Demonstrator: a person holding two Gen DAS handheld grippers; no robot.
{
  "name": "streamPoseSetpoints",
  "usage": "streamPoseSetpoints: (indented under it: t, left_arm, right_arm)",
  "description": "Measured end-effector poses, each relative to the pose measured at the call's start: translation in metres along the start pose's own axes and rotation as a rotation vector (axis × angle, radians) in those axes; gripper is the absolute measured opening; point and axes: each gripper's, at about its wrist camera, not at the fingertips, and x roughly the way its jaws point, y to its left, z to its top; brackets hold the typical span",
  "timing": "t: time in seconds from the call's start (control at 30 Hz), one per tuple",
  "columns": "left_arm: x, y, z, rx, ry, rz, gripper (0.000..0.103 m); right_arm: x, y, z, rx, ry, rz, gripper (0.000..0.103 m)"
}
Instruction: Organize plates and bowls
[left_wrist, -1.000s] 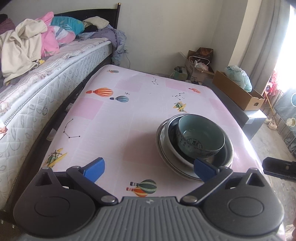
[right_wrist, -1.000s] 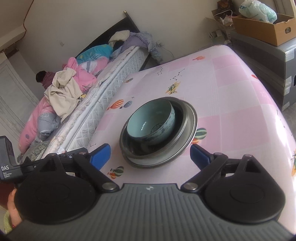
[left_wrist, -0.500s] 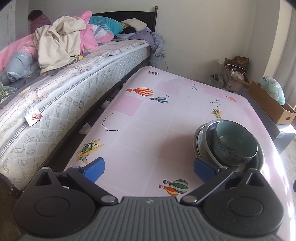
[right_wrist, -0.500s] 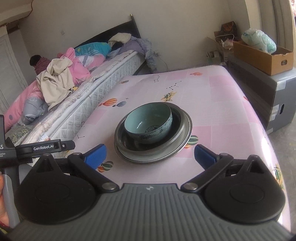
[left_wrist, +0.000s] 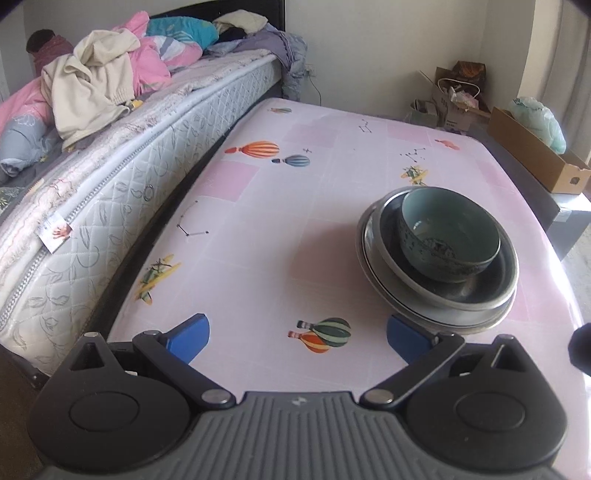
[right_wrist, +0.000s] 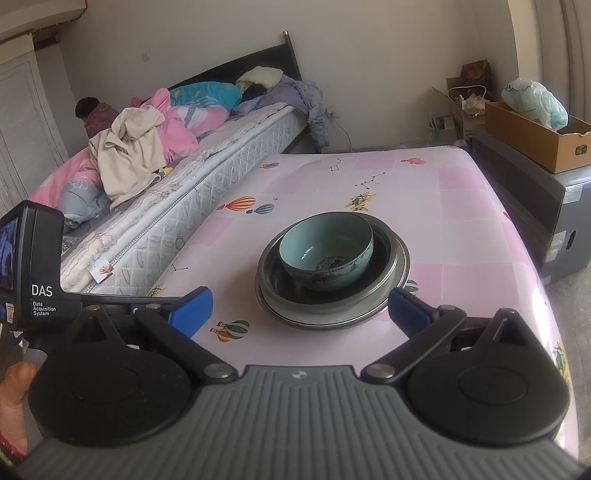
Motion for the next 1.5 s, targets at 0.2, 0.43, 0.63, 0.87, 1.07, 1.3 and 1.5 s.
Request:
streamPoseSetpoints:
  t: [0.2,0.43,0.63,0.87,1.07,1.3,1.5]
  left_arm:
    - [-0.003,-0.007,-0.002,0.012,0.023,0.016,0.103]
    - [-0.006,-0.007,0.002,0.010,0.030,0.029,0.103]
    - [-0.008,-0.007,0.002,0.013,0.029,0.032,0.103]
    - [-0.008,-0.008,0.002,0.017,0.028,0.030,0.103]
    - [-0.007,-0.008,0.003,0.022,0.034,0.023,0.103]
    - [-0.006,-0.008,0.003,0.022,0.035,0.013,0.103]
    - [-0.004,-0.009,0.000,0.028,0.052,-0.008,0.103]
  right_arm:
    - [0.005,-0.002,-0.001,0.015,0.018,-0.036,0.102]
    - [0.017,-0.005,0.001,0.038,0.050,-0.063,0.102]
    - [0.028,-0.005,0.000,0.041,0.072,-0.099,0.102]
    - [0.036,-0.004,0.001,0.043,0.091,-0.129,0.102]
    - [0.041,-0.003,0.002,0.043,0.101,-0.131,0.101]
    - [0.043,0.000,0.003,0.035,0.105,-0.142,0.101]
    - [0.044,0.002,0.002,0.016,0.114,-0.156,0.101]
